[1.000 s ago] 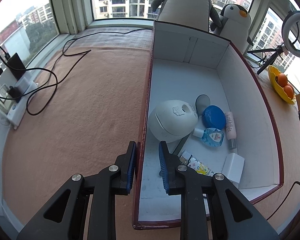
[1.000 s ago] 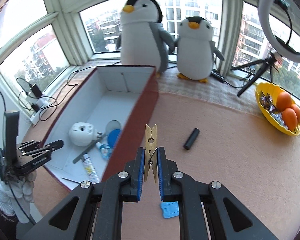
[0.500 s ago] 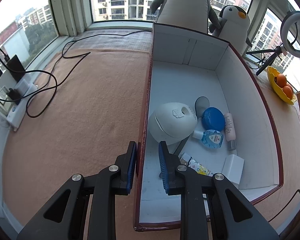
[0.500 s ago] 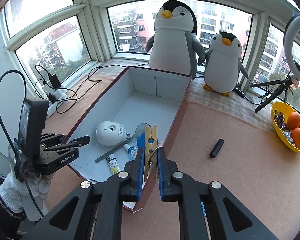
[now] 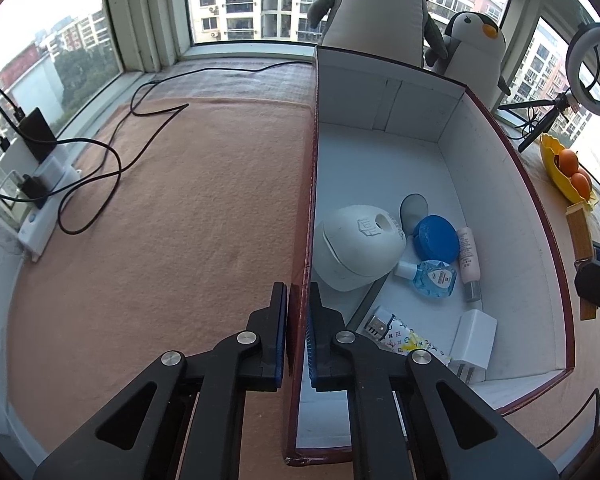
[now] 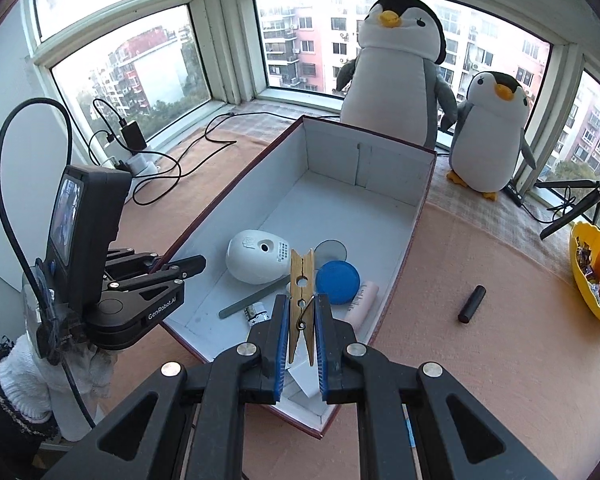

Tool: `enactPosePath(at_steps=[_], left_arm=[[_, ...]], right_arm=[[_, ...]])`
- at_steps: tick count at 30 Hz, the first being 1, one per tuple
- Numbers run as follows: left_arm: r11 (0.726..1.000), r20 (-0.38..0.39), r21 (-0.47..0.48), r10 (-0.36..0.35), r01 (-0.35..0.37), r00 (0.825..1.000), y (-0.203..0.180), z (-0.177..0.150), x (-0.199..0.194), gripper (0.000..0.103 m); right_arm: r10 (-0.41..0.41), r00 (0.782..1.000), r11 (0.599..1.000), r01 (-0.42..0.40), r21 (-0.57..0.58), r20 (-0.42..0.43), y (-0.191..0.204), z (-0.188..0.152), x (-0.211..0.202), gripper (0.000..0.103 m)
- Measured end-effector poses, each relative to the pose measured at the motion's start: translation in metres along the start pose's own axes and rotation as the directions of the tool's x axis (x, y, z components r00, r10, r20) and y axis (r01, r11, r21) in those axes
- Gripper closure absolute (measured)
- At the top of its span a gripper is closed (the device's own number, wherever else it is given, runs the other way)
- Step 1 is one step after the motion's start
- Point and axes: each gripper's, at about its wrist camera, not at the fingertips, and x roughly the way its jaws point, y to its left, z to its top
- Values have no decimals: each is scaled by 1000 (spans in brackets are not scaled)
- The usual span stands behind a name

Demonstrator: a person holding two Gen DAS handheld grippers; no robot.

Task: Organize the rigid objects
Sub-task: 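Carry the wooden clothespin with the right gripper into the box and release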

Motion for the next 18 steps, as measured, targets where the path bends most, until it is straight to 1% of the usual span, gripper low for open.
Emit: enactPosePath(at_steps=[8,18], left_arm=[[1000,-1,2,2,-2,1000,0,0,0,96],[1000,-2,-2,4,-4,1000,1,-2,1,97]], right_arm=[[4,1000,1000,-4,-16,-27,11,-1,14,92],[3,999,1000,-4,-23,-46,13,-1,25,92]])
